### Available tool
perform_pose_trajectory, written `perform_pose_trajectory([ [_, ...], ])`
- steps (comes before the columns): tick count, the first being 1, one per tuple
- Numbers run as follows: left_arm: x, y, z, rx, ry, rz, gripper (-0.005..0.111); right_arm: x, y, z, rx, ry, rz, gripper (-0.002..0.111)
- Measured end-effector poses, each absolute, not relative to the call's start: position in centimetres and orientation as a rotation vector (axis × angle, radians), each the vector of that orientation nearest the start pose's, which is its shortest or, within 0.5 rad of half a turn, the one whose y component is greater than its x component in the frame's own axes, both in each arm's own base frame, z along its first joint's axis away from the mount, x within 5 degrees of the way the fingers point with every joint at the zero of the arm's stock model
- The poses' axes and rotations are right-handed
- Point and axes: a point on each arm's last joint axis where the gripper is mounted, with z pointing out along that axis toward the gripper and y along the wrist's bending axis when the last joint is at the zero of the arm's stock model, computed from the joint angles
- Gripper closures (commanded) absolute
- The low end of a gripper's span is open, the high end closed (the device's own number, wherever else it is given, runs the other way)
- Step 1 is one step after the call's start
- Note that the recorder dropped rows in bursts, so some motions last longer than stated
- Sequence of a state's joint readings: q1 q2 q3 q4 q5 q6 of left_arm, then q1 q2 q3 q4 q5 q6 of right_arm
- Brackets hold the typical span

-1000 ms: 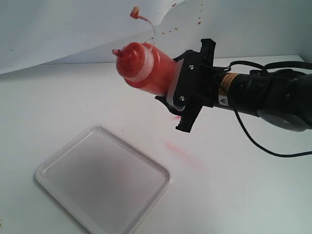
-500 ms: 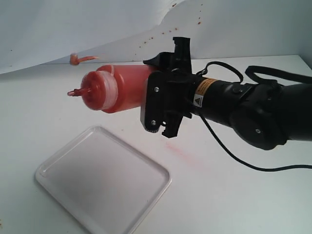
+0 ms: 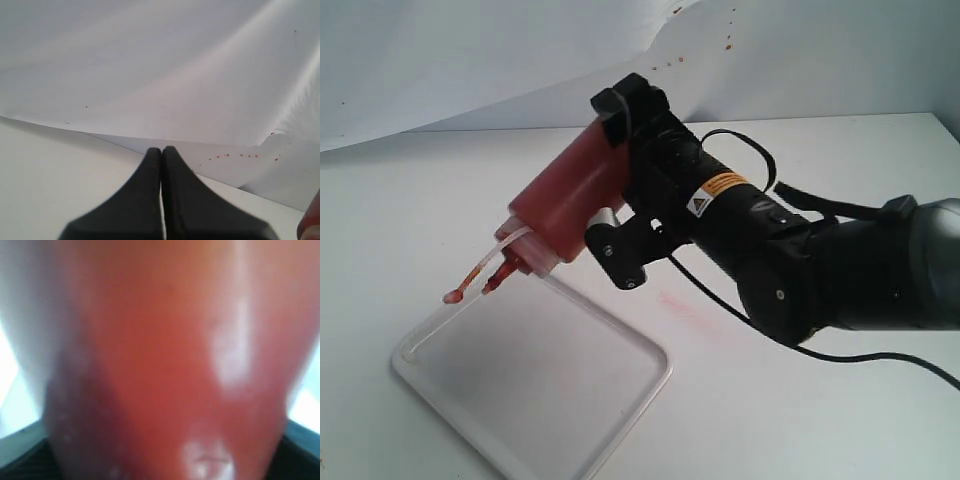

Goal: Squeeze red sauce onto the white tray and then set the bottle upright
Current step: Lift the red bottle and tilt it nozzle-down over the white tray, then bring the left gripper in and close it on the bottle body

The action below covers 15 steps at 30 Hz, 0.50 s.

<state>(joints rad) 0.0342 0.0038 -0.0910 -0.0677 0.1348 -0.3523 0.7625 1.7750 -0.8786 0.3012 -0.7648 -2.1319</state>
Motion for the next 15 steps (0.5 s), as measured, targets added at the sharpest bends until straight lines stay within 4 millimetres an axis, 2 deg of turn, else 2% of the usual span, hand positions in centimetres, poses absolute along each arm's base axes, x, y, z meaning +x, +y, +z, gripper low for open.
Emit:
perform_pose_trajectory([
  [2, 5.2, 0.1, 23.1, -0.342, 1.508, -0.315, 0.107, 27.5, 25.4, 22.1, -1.633, 0.468, -1.038, 0.108],
  [7, 5.2, 0.0, 23.0, -0.361, 1.515, -0.338, 0.107, 27.0, 26.1, 22.2, -1.649, 0.324, -1.039, 0.108],
  [12, 5.2, 0.0, 23.0, -0.397, 1.509, -0.388, 0.107, 26.9, 26.3, 22.0, -1.662, 0.293, -1.035, 0.108],
  [15, 5.1, -0.1, 23.1, -0.42, 1.51, -0.423, 0.107, 27.1, 26.4, 21.2, -1.684, 0.292, -1.031, 0.108],
])
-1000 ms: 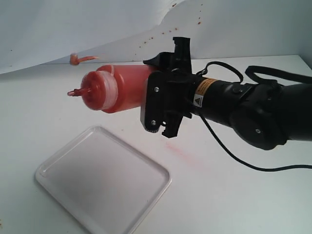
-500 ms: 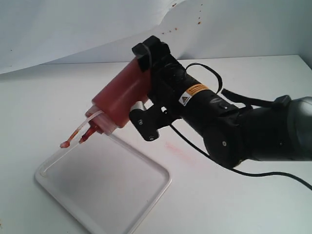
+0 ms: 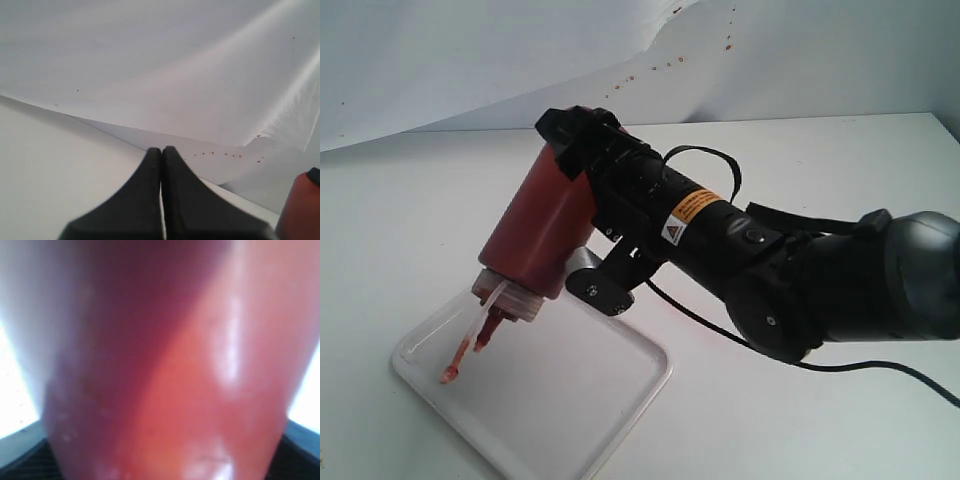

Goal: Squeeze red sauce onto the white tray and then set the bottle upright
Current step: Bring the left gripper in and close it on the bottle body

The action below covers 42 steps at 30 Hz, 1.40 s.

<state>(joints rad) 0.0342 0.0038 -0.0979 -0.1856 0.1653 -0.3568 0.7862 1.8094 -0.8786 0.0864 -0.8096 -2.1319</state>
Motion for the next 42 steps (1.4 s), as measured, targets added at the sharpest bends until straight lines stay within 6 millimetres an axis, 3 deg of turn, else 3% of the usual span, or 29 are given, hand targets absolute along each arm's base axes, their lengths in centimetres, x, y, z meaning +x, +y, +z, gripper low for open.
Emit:
perform_pose_trajectory([
  [6, 4.9, -0.4, 24.9, -0.442, 1.562, -0.466, 0.107, 27.7, 26.6, 18.9, -1.708, 0.302, -1.032, 0.108],
  [11, 6.3, -0.8, 27.1, -0.446, 1.75, -0.469, 0.107, 27.9, 26.4, 19.1, -1.654, 0.325, -1.06, 0.108],
  [17, 9.8, -1.9, 29.4, -0.323, 2.06, -0.498, 0.106, 28.9, 25.4, 19.3, -1.628, 0.362, -1.097, 0.108],
  [20, 11.8, -2.7, 30.3, -0.229, 2.129, -0.562, 0.106, 29.8, 24.3, 19.1, -1.645, 0.4, -1.118, 0.108],
  [24, 14.5, -3.5, 30.2, -0.163, 2.176, -0.681, 0.106, 30.5, 23.4, 19.1, -1.641, 0.424, -1.141, 0.108],
  [30, 18.2, -4.5, 28.8, -0.092, 2.2, -0.837, 0.104, 30.3, 23.7, 19.3, -1.635, 0.362, -1.142, 0.108],
  [34, 20.3, -5.3, 28.4, 0.0, 2.19, -0.964, 0.092, 30.3, 23.7, 19.3, -1.636, 0.357, -1.141, 0.108],
  [42, 24.9, -6.4, 28.6, 0.14, 2.231, -1.173, 0.044, 30.3, 23.7, 19.2, -1.646, 0.359, -1.136, 0.108],
])
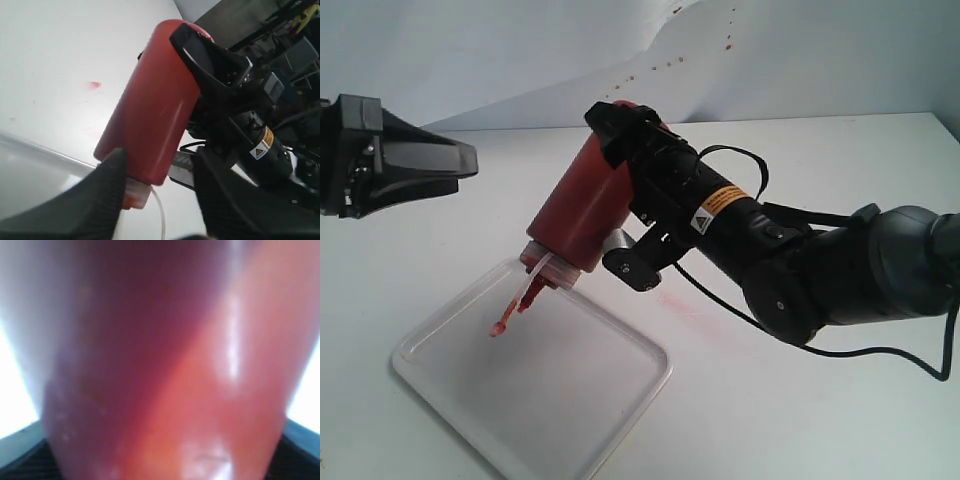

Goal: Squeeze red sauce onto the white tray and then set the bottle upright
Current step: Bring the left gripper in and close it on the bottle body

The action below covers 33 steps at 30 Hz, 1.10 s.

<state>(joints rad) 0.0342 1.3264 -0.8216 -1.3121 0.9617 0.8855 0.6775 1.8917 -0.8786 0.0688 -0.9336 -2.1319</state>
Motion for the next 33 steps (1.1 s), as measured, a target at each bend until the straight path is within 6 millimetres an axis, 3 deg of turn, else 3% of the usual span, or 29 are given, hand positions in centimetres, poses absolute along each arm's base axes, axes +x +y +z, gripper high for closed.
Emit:
perform_pose_trajectory([
  [3, 26.3, -6.5, 28.1, 0.156, 2.255, -1.224, 0.026, 30.3, 23.7, 19.2, -1.649, 0.359, -1.135, 0.108],
  [5, 26.9, -6.6, 27.6, 0.161, 2.274, -1.254, 0.02, 30.3, 23.7, 19.2, -1.651, 0.359, -1.134, 0.108],
  [14, 29.3, -7.1, 24.2, 0.164, 2.299, -1.327, 0.02, 30.3, 23.7, 19.2, -1.653, 0.36, -1.133, 0.108],
  [20, 30.3, -9.4, 22.5, 0.228, 2.261, -1.396, 0.02, 30.2, 23.8, 18.8, -1.7, 0.347, -1.111, 0.108],
  [33, 32.0, -10.7, 20.8, 0.397, 2.248, -1.381, 0.02, 30.2, 23.9, 19.1, -1.666, 0.336, -1.126, 0.108],
])
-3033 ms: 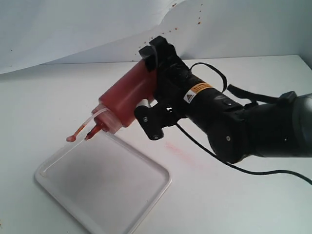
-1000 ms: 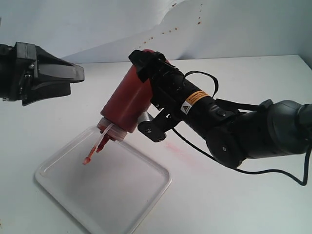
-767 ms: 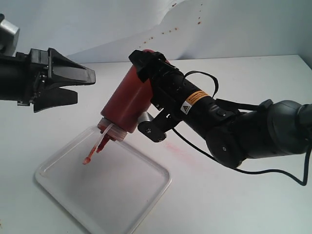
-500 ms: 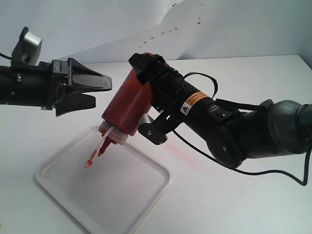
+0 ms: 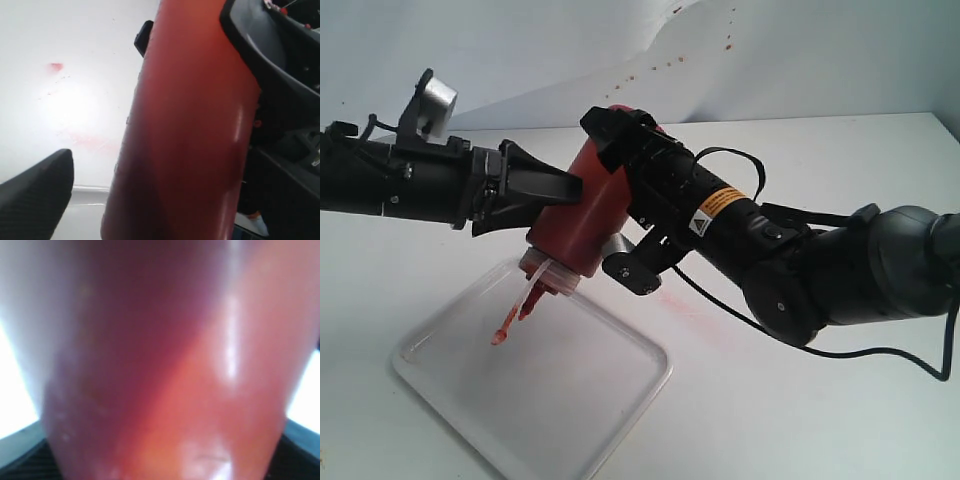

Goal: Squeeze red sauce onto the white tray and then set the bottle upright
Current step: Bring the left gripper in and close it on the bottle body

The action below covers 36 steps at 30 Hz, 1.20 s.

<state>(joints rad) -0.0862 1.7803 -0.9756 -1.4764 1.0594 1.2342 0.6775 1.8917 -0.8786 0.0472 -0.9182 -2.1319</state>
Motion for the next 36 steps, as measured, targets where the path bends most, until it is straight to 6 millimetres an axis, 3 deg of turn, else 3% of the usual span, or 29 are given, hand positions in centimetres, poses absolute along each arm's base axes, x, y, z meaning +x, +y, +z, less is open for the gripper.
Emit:
perform_pose_trajectory([
  [8, 32.9, -11.9, 21.4, 0.559, 2.165, -1.371, 0.022, 30.2, 23.9, 19.1, -1.664, 0.334, -1.127, 0.108],
  [14, 33.0, -12.1, 21.0, 0.585, 2.162, -1.413, 0.037, 30.2, 23.9, 19.1, -1.665, 0.328, -1.126, 0.108],
  [23, 33.0, -12.1, 20.4, 0.59, 2.177, -1.428, 0.04, 30.2, 23.9, 19.0, -1.675, 0.328, -1.122, 0.108],
  [33, 32.9, -12.1, 20.5, 0.597, 2.172, -1.444, 0.1, 30.2, 23.9, 19.0, -1.675, 0.325, -1.121, 0.108],
  [36, 32.9, -12.1, 20.5, 0.601, 2.169, -1.448, 0.107, 30.1, 23.9, 19.0, -1.673, 0.322, -1.122, 0.108],
])
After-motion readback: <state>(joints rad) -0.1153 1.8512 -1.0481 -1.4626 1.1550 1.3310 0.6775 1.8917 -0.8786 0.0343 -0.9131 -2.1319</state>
